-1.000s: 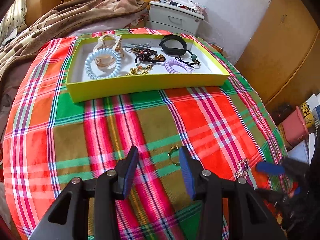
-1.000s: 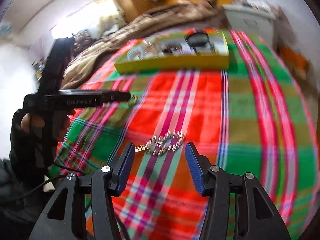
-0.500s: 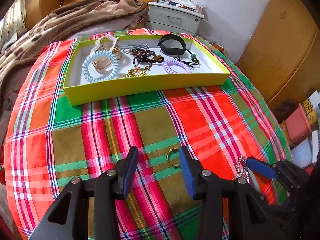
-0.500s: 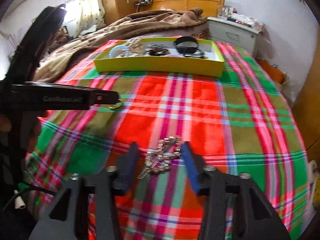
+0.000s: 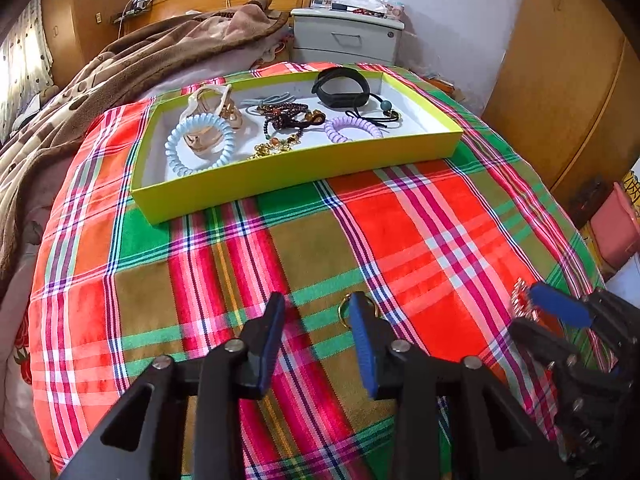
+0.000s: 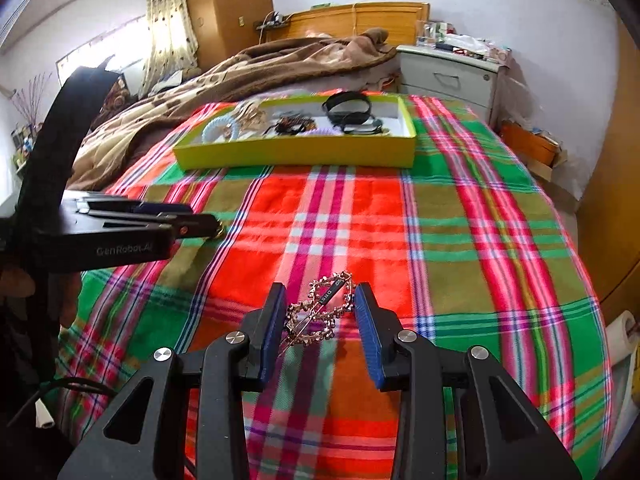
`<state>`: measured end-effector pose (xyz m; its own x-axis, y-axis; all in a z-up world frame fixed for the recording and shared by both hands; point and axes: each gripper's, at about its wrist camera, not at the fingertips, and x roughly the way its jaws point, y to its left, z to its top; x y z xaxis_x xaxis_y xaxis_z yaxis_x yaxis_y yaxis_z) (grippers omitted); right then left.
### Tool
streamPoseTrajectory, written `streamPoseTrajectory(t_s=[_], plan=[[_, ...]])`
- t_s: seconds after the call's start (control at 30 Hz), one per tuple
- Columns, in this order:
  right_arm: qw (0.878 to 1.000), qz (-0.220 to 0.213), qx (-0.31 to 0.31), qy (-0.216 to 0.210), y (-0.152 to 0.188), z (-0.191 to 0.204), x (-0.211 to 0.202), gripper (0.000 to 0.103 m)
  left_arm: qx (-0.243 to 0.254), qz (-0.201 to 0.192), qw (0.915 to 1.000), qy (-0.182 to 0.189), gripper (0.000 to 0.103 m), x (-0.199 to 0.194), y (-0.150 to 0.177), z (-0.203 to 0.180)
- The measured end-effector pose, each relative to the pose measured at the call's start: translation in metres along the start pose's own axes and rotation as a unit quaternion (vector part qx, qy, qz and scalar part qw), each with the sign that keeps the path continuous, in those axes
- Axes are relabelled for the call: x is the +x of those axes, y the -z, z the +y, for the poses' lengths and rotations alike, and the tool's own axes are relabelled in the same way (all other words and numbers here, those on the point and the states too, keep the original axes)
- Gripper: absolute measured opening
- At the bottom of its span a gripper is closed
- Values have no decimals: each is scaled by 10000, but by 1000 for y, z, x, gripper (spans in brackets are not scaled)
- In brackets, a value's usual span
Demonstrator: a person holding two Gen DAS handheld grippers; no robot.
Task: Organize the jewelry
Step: 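Close the left tool on the gold ring while the right holds the brooch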
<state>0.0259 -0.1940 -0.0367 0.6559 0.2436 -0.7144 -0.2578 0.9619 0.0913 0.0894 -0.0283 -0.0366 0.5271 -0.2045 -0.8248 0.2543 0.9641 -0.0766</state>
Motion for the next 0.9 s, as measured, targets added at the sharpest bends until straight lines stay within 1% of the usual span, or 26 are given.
streamPoseTrajectory(t_s=[0.03,0.17,0.2,0.23,0.33,0.4,0.57,0.83,0.9], plan=[[10000,-30,30,20,-1,-2,-1,36,-9,-3,10000,-14,29,0,0,0],[9999,-89,108,13,-5,-7,-1,36,-8,1,10000,-16,24,1,-1,1],[9999,-102,114,5,-6,-8,-1,36,-6,-1,10000,-19,21,1,-1,1],[9999,-111,114,4,-7,-8,-1,36,-23,-5,10000,-17,14,1,-1,1],[9998,-156,140,-1,-9,-10,-2,36,-46,-14,10000,43,2,2,-1,3],[9998,-168,136,16,-9,-10,-2,36,-36,-17,9999,160,1,1,0,3],[9996,-207,185,6,-13,-13,-1,36,-107,-86,9995,277,0,-3,-1,5],[9995,-254,174,-7,-16,-13,-2,36,-164,-236,9989,381,0,-12,-5,8],[9995,-256,188,-13,-16,-14,-2,36,-169,-238,9982,515,1,-11,-5,9]])
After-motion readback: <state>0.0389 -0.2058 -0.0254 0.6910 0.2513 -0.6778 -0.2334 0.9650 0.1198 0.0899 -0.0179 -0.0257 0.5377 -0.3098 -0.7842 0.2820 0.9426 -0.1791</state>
